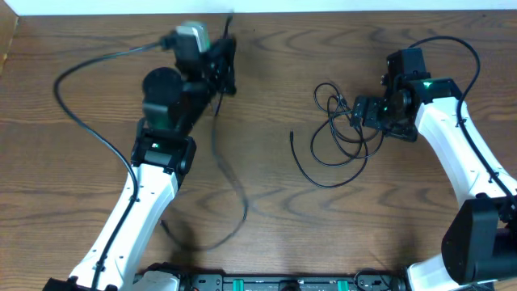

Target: Untangle cables

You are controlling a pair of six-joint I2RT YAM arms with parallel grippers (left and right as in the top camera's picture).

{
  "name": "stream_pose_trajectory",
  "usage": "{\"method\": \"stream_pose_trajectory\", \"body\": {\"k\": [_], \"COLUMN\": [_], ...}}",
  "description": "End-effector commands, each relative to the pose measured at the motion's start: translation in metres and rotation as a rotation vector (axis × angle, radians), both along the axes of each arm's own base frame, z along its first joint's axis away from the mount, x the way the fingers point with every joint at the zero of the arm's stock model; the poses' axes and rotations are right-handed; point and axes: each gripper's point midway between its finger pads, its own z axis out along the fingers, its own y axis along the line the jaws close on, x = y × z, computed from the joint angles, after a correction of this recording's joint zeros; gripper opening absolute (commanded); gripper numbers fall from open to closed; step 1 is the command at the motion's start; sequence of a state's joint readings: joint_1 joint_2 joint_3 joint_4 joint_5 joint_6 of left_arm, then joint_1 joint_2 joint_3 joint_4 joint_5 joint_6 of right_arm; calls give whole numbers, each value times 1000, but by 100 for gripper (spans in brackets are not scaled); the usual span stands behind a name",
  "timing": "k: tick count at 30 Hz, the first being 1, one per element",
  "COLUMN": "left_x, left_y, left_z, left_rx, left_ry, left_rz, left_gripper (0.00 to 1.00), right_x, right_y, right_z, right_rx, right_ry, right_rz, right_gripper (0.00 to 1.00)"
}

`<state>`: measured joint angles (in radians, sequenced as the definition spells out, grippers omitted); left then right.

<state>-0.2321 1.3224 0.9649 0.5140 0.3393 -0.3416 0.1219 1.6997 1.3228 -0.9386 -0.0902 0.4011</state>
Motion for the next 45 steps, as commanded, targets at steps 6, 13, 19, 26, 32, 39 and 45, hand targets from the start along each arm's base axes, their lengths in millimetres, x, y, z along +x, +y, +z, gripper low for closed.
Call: {"method": "stream_pose_trajectory", "body": {"k": [6, 13, 19, 26, 32, 39, 45], "left_x": [-20, -24, -23, -17, 15, 30, 35], "left_y": [-29, 13, 13, 12, 17, 48, 69], "left_z": [-25, -139, -180, -212, -174, -161, -161], "left_rx": [-73, 61, 94, 112, 54, 14, -12], "left_ry": [227, 656, 774, 844, 657, 600, 605], "left_rz": [-209, 61, 70, 74, 96, 164, 212], "left_gripper": [8, 8, 8, 8, 8, 8, 8], "right_x": [-7, -20, -20, -55, -88, -133, -159], "right_y": [0, 0, 48, 130, 179, 218, 240], "right_z": [-11, -38, -27, -2, -11, -46, -62], "right_rx": [5, 1, 198, 461, 367, 281, 275], "right_ry": [27, 59, -1, -89, -68, -84, -123], "right_rz": [-8, -4, 272, 751, 945, 1134, 1240], "right_gripper": [99, 99, 99, 76, 73, 88, 91]}}
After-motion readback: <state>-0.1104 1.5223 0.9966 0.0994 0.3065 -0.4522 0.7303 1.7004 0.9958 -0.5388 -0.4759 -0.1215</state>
